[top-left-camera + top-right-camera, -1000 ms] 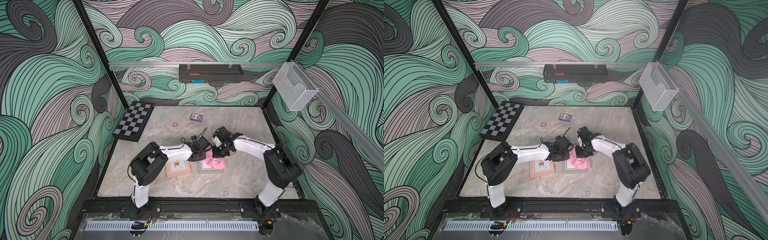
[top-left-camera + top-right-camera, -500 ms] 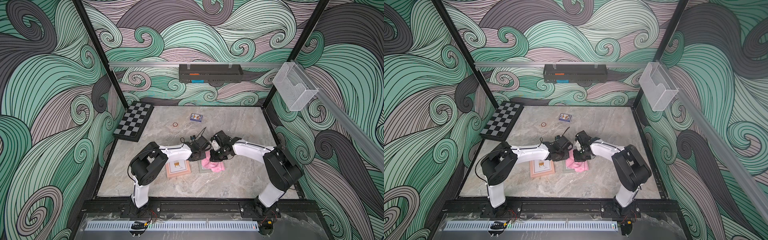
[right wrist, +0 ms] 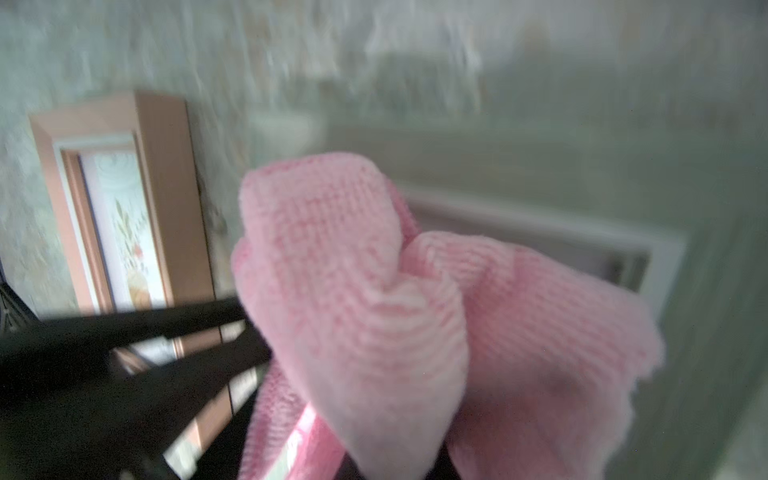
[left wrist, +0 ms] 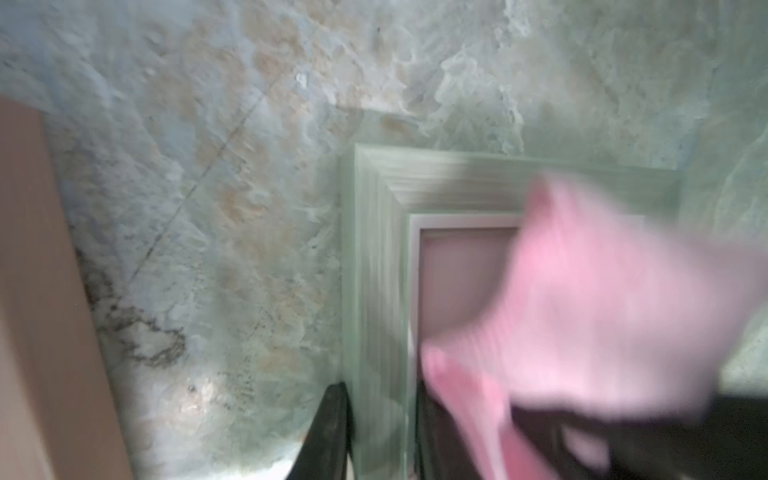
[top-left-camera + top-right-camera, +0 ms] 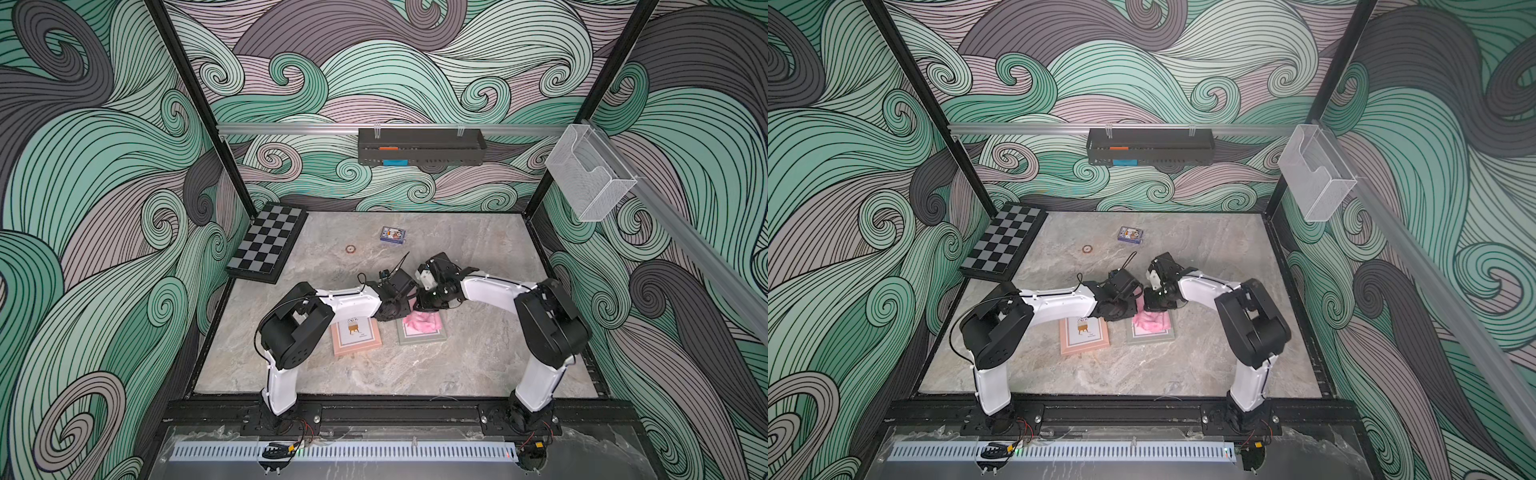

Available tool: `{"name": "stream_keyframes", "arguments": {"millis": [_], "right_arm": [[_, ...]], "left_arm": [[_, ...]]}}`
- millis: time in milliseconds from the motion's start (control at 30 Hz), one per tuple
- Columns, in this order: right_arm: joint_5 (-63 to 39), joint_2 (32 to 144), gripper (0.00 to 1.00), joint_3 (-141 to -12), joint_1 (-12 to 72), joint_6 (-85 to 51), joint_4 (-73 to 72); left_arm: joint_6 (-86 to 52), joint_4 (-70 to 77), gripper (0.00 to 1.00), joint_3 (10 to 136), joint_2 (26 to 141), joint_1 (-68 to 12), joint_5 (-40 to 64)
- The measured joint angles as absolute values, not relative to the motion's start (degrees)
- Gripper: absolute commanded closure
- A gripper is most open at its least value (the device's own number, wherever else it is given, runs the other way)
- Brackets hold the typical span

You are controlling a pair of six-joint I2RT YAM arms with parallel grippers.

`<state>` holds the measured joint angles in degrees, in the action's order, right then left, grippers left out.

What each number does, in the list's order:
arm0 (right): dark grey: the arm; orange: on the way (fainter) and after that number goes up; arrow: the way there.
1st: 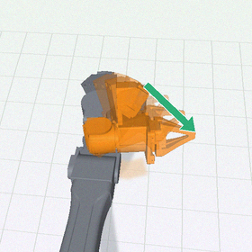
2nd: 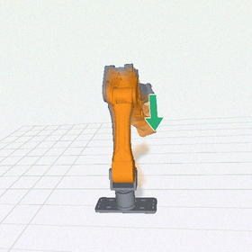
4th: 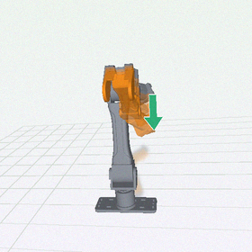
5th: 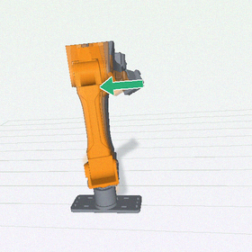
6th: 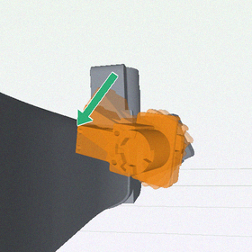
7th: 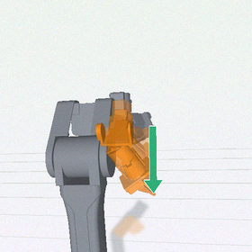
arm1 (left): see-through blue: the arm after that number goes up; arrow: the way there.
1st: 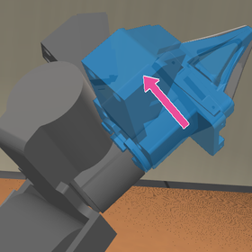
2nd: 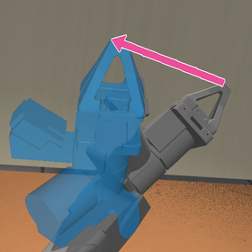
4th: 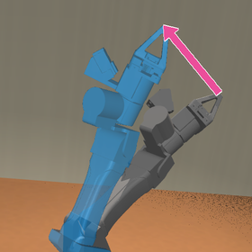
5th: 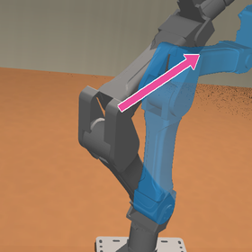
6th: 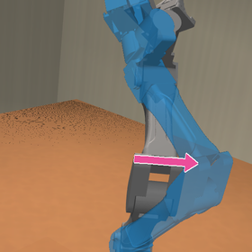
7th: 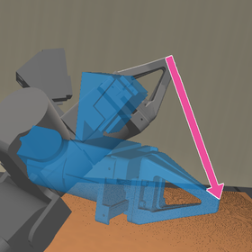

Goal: Wipe the picture frame with a cloth
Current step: Wipe the dirt from the picture frame.

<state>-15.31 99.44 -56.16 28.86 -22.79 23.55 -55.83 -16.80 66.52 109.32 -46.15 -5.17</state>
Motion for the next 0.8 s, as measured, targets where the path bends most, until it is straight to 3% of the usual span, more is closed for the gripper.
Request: {"name": "stream_keyframes", "arguments": {"millis": [200, 333, 533, 800], "right_arm": [[-10.7, 82.4, 1.0, -48.3, 30.0, -23.9, 30.8], [-9.8, 76.1, 1.0, -47.7, 36.8, -26.2, 32.3], [-11.6, 85.3, 1.0, -46.3, 47.7, -30.7, 27.9], [-9.1, 94.0, 1.0, -50.2, 48.3, -32.5, 25.3]], "left_arm": [[-54.3, -15.1, 1.0, 67.5, 110.5, -42.7, -4.8], [-54.5, -13.1, 1.0, 67.3, 111.0, -42.0, -4.8], [-55.1, -10.6, 1.0, 66.4, 111.0, -42.2, -4.9], [-55.4, -9.7, 1.0, 65.5, 110.8, -42.5, -5.4]]}}
